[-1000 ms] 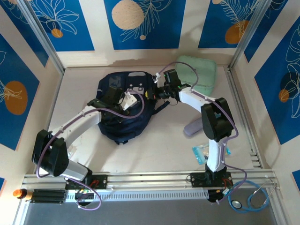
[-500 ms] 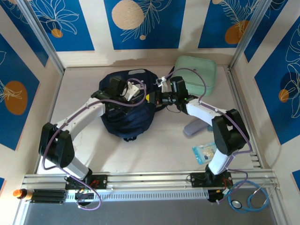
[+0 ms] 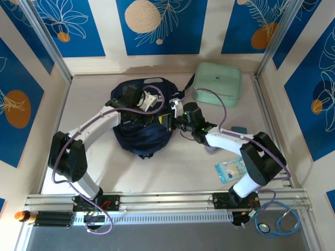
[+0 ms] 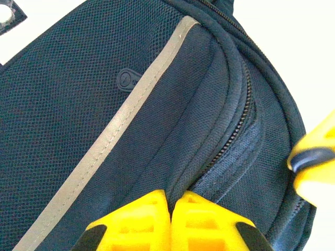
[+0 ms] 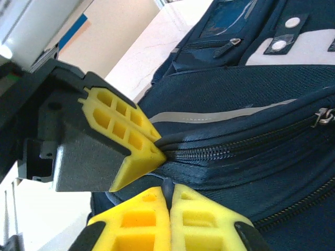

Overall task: Pack the student bag
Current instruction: Unzip the student bag at the top-center of the table.

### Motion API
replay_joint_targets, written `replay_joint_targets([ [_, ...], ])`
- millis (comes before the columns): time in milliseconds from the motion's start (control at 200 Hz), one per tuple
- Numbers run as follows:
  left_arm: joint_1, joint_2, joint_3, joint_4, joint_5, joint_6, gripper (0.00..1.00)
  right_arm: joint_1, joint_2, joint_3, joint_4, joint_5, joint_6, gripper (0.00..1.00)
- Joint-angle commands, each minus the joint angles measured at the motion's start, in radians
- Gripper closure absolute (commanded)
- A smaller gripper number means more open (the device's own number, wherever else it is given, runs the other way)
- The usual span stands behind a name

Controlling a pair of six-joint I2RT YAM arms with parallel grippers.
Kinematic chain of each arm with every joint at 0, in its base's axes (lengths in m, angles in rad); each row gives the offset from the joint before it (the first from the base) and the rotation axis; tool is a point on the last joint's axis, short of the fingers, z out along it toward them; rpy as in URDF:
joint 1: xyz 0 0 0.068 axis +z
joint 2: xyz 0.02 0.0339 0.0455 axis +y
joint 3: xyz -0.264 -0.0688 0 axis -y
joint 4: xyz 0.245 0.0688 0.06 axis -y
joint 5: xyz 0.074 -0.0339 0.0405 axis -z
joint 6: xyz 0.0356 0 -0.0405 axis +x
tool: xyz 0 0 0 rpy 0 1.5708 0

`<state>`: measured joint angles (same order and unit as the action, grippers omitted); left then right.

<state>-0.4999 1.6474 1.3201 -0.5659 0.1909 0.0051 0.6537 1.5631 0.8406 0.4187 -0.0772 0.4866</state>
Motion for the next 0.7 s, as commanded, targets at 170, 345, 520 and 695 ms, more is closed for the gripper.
replay_joint_targets([
  [170, 0.000, 0.058, 0.121, 0.212, 0.109, -0.111, 1.00, 0.093, -0.040, -0.060, 0.051, 0.012, 0.003, 0.94],
  [345, 0.001, 0.055, 0.105, 0.212, 0.106, -0.084, 1.00, 0.065, -0.092, -0.081, -0.005, 0.013, 0.056, 0.86],
  [520, 0.001, 0.011, 0.043, 0.226, 0.108, -0.020, 1.00, -0.010, -0.181, -0.126, -0.039, -0.034, 0.135, 0.76],
  [695, 0.001, -0.015, 0.012, 0.240, 0.109, 0.010, 1.00, -0.088, -0.210, -0.112, -0.092, -0.083, 0.230, 0.65],
])
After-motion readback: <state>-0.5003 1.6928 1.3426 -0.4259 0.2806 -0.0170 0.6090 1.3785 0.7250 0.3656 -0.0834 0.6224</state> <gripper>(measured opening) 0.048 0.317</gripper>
